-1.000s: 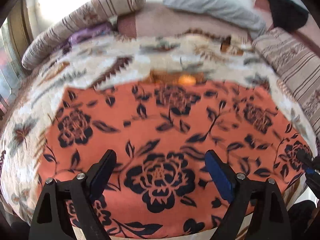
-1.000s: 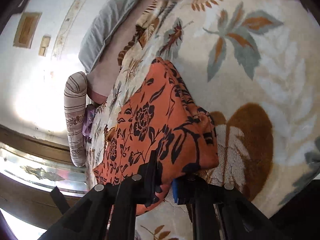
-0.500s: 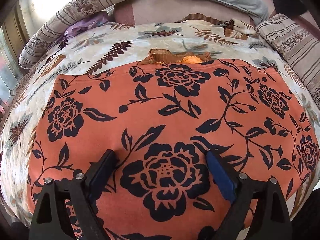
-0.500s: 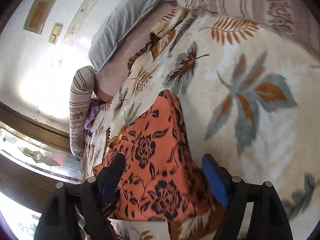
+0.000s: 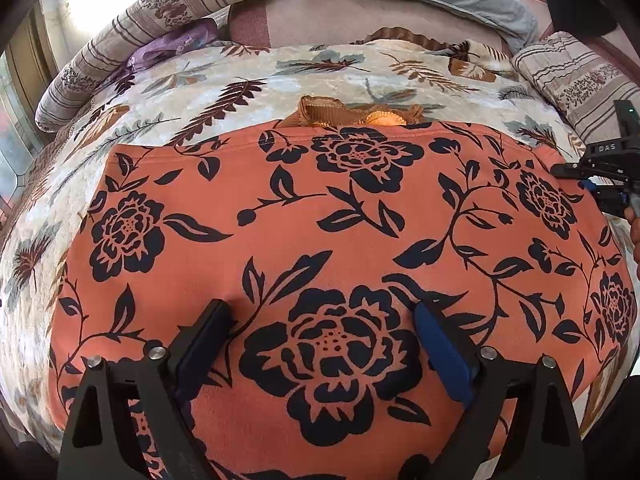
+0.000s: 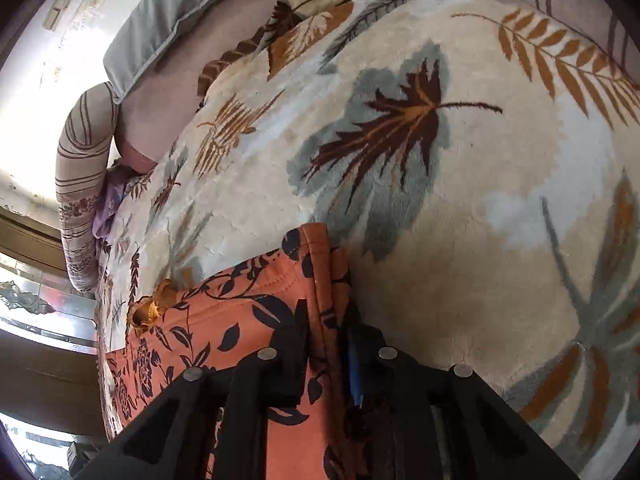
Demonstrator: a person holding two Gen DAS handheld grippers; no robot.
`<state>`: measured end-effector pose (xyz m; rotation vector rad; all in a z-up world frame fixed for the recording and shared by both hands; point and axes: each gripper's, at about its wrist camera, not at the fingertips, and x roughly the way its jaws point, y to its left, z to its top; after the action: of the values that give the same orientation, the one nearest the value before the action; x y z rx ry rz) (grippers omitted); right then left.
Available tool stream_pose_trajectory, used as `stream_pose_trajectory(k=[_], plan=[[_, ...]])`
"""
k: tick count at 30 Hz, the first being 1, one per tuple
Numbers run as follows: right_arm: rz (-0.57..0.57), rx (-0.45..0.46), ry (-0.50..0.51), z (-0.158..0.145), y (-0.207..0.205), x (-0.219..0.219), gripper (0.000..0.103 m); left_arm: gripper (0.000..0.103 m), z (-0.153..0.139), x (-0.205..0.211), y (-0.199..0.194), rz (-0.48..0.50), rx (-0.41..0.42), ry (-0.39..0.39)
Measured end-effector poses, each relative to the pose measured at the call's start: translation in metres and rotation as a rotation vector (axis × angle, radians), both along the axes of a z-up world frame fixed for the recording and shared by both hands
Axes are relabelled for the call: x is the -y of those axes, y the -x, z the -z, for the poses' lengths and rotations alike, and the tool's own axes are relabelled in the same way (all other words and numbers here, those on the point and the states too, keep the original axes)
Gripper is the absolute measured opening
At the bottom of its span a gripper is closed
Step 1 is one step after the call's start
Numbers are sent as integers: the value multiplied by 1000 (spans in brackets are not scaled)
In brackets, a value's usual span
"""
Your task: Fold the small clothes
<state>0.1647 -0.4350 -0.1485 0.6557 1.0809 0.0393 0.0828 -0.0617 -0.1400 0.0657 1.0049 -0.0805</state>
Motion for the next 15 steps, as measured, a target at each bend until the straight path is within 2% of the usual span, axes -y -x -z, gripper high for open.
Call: stream_pose_trajectory(k=[2, 4, 6, 7, 8, 10, 11, 13, 14, 15], plan=[[39, 22, 91, -22, 13, -6, 33, 94, -1, -1, -1, 2, -10, 4], [73, 87, 148, -50, 33, -14, 37, 94, 0, -1, -2, 1, -13, 3], [35, 166, 98, -75, 55, -30, 42, 94, 0, -1, -1, 0, -10, 0], [3, 191, 54, -83, 68, -42, 57, 94, 0, 0, -1, 1, -8, -2], [-33, 206, 13, -86, 79, -57, 67, 94, 0, 0, -1, 2, -8, -1], [-95, 195, -80, -80, 98, -78, 67, 94, 0, -1, -2, 4, -17, 5], [-112, 163, -120, -66, 104, -85, 67, 94, 0, -1, -3, 6, -23, 8], [-110, 54, -115, -29, 105, -90, 67, 94, -2, -2, -3, 12, -32, 11], [-93, 12, -133, -9, 105, -87, 64, 93, -5, -4, -2, 17, -39, 17], [-76, 51, -154, -8, 108, -82, 63, 92, -11, -10, 1, 8, -37, 35]])
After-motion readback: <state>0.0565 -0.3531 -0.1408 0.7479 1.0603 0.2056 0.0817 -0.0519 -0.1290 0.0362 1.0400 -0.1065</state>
